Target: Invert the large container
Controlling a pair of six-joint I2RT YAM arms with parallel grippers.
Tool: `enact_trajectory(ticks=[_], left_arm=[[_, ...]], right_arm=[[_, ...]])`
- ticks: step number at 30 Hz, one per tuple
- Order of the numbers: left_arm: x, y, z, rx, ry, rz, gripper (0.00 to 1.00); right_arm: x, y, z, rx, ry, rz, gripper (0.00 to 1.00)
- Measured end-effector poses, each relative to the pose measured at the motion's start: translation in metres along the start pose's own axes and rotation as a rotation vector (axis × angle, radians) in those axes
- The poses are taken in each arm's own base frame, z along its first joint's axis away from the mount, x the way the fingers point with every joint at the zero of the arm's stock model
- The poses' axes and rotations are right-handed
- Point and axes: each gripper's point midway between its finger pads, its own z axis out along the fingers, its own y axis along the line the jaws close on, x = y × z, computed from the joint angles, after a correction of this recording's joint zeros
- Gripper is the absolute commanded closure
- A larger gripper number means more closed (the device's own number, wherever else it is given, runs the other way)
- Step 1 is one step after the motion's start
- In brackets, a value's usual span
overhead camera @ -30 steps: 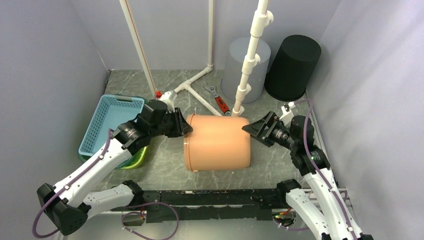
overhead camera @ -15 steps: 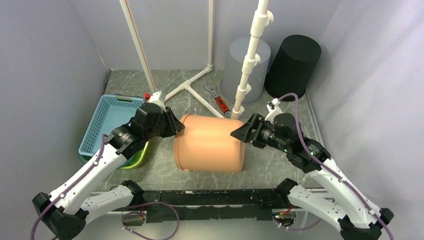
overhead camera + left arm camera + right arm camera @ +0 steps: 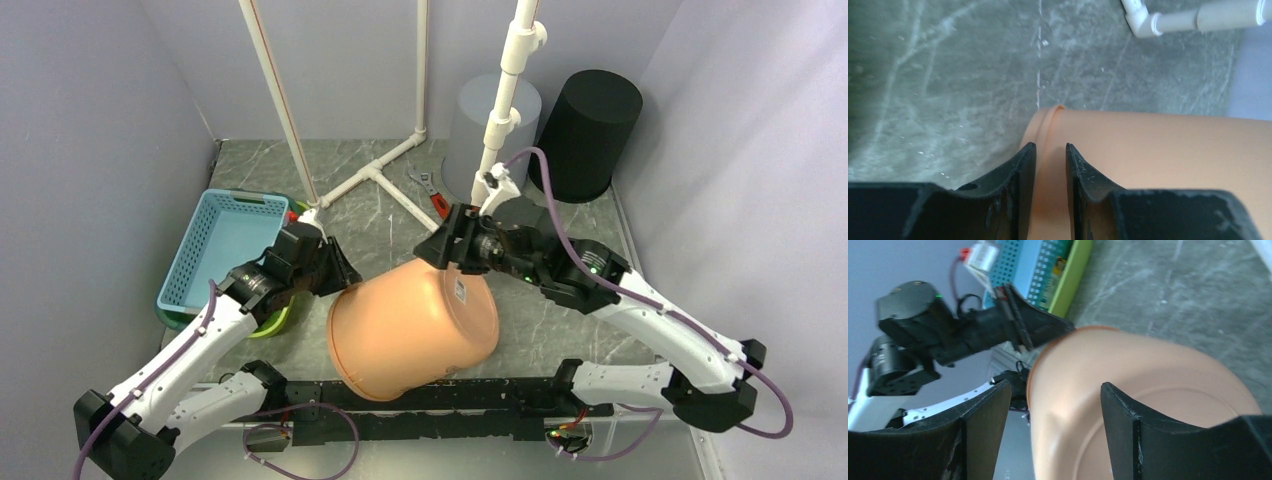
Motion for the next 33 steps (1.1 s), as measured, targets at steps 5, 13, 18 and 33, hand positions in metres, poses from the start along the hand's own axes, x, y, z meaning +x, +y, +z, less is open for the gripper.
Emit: enact_trajectory(ticks=[5,13,18,33], left_arm=[[0.006,-0.010,0.004,0.071,0.054,-0.052,0.67],[0.001,-0.002,0.013,0.072,0.062,-0.119,0.64],[0.002,0.004,0.015,0.066,0.076,-0.128,0.50],[-0.020,-0.083,-0.048,0.347,0.121,0.187,0.20]], right_arm=[[0.010,0.029,0.026,-0.023,0.025,-0.032,0.31],[0.046,0.035,0.059,0.014,0.114,-0.100,0.28],[0.050,0.027,0.067,0.098,0.104,-0.138,0.22],[-0.036,-0.127,-0.075,0.520,-0.287,0.071,0.01]])
